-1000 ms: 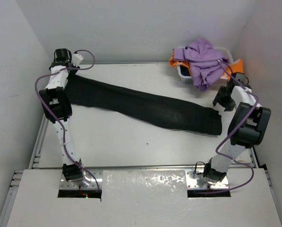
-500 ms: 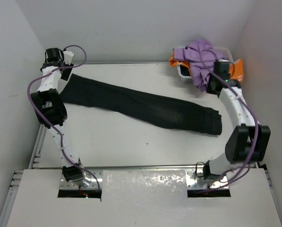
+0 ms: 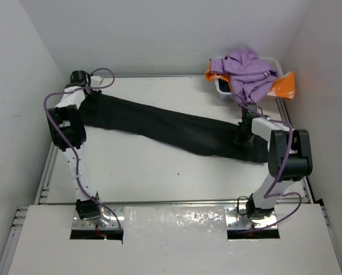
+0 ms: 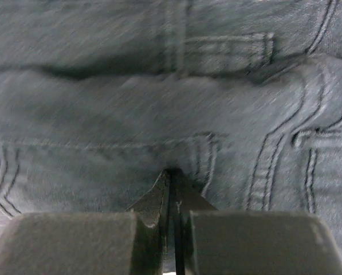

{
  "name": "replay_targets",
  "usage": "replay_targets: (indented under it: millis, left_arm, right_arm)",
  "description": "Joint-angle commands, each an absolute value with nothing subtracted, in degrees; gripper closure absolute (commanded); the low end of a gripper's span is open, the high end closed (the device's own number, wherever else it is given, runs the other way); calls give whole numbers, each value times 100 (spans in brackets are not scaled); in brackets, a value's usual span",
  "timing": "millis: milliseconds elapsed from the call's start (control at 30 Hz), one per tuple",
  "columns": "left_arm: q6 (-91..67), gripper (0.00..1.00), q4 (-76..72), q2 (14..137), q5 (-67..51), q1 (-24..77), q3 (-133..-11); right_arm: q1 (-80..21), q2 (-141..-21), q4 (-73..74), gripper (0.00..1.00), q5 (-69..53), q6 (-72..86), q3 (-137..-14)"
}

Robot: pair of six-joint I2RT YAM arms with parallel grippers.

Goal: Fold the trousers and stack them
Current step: Fold the trousers

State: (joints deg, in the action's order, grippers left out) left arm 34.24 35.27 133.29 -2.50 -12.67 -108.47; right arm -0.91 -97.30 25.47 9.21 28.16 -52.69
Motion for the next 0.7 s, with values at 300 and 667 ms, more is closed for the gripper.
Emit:
replay_targets:
  millis: [300, 667]
  left_arm:
    - [3173, 57, 3032, 12526, 457, -1687, -8650]
    - [2936, 56, 3391, 11118, -342, -1995, -7707]
  right_arm:
    - [396, -10969, 2751, 100, 791, 1943, -6899]
    - [1219, -9320, 2312, 42, -376, 2669, -6541]
